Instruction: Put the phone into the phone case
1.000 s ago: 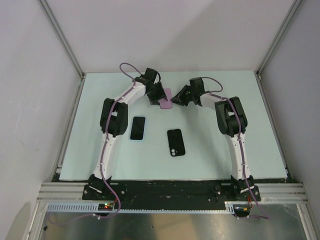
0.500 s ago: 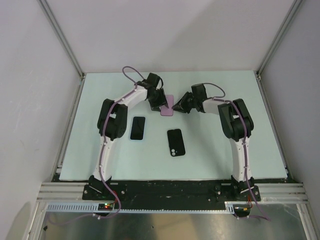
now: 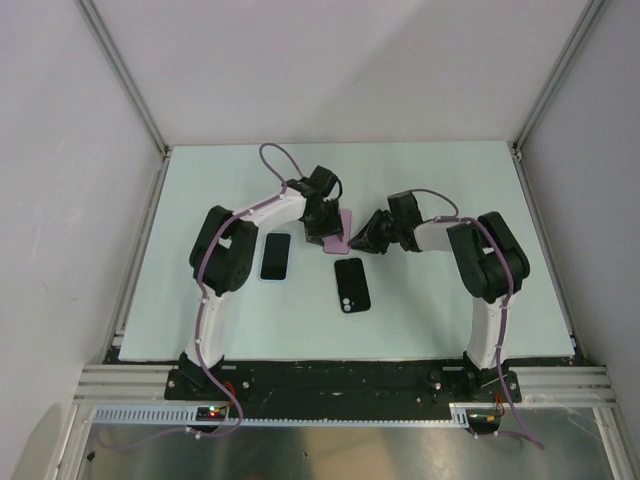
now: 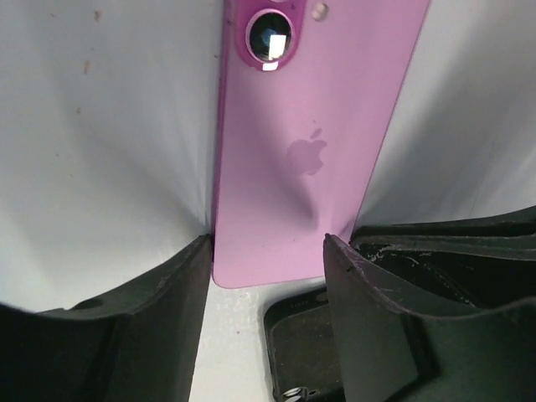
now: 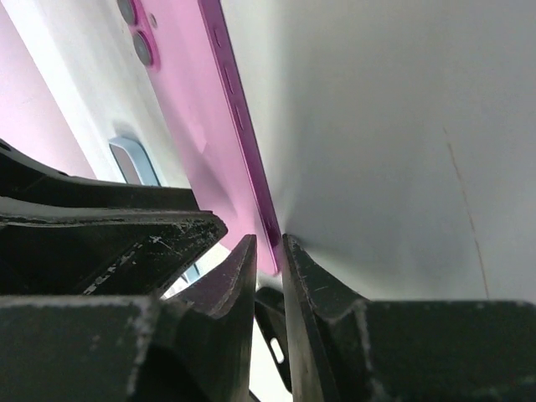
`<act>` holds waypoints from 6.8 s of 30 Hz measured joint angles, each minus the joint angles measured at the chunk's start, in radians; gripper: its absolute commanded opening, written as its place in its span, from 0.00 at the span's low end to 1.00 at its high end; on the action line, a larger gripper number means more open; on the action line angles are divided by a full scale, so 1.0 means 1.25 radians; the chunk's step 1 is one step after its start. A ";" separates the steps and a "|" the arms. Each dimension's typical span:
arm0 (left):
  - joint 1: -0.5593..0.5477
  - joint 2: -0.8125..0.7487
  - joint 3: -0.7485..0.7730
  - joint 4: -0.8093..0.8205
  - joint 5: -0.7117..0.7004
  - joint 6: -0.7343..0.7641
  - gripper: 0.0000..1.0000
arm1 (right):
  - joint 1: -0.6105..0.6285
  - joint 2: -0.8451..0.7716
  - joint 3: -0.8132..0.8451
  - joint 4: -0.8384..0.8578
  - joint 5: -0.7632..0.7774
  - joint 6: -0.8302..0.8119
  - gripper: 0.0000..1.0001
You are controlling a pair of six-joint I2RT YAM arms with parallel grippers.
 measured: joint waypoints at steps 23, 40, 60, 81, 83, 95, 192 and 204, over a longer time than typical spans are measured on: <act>-0.108 0.046 0.076 -0.022 -0.230 0.056 0.87 | -0.104 -0.308 -0.125 -0.106 0.047 -0.128 0.27; -0.123 0.095 0.159 -0.106 -0.277 0.055 0.60 | -0.115 -0.383 -0.156 -0.167 0.056 -0.168 0.27; -0.110 0.006 0.037 -0.056 -0.088 0.055 0.33 | -0.118 -0.184 -0.087 -0.090 -0.005 -0.184 0.58; -0.078 -0.082 -0.105 0.060 0.067 0.069 0.32 | -0.034 0.064 0.134 -0.040 -0.026 -0.117 0.25; -0.077 -0.091 -0.115 0.063 0.067 0.070 0.34 | -0.031 0.069 0.135 -0.044 -0.027 -0.107 0.17; -0.074 -0.178 -0.151 0.095 0.061 0.104 0.54 | -0.016 0.068 0.164 -0.055 -0.014 -0.096 0.00; -0.380 -0.528 -0.558 0.602 -0.730 0.700 0.00 | -0.091 -0.297 0.215 -0.417 -0.031 -0.071 0.80; -0.222 -0.685 -0.539 0.356 -0.543 0.421 0.00 | 0.076 -0.556 -0.104 -0.434 0.288 -0.129 0.63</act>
